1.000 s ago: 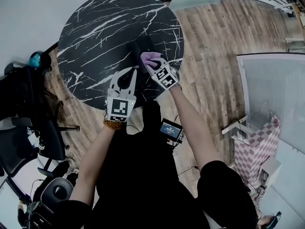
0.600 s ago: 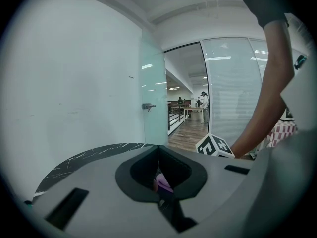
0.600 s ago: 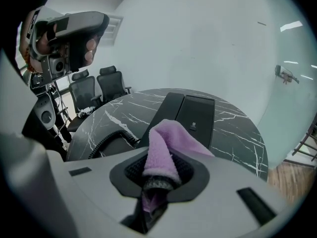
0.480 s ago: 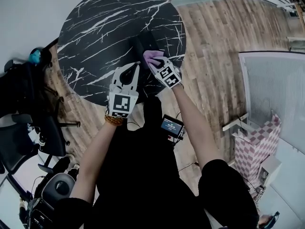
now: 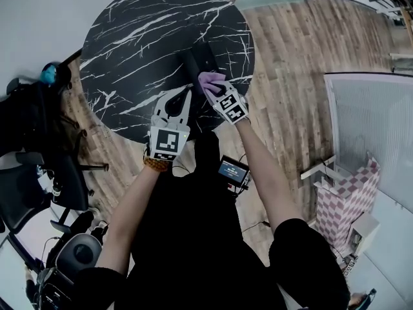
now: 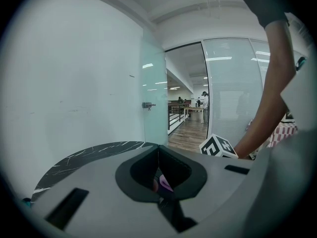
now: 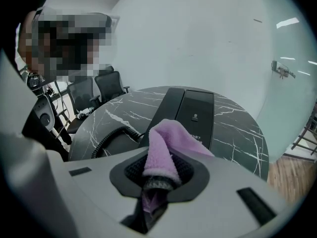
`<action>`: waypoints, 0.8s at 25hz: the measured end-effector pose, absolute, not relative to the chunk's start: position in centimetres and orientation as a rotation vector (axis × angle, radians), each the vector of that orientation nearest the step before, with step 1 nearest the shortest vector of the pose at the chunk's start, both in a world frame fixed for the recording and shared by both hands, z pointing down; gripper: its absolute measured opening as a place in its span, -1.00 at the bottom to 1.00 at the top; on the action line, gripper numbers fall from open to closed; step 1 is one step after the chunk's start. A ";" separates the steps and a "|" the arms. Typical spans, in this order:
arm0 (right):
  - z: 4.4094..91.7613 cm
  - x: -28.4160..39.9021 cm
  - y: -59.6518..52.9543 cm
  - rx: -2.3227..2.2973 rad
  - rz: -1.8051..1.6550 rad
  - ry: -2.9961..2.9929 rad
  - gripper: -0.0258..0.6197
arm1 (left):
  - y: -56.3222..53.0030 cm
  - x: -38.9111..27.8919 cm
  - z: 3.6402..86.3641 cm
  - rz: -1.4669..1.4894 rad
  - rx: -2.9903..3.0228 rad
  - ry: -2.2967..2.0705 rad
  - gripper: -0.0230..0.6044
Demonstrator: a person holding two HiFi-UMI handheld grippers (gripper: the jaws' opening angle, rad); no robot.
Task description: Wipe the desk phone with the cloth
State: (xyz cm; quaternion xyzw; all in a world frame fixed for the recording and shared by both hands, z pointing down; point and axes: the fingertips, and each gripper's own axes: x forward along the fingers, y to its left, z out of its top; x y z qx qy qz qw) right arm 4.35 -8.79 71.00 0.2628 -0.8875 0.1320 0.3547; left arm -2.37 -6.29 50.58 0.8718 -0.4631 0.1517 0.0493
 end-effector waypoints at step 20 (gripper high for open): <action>71.8 5.2 -8.1 0.751 0.439 -2.286 -0.70 | -5.3 -2.3 50.9 0.417 2.618 -1.405 -0.88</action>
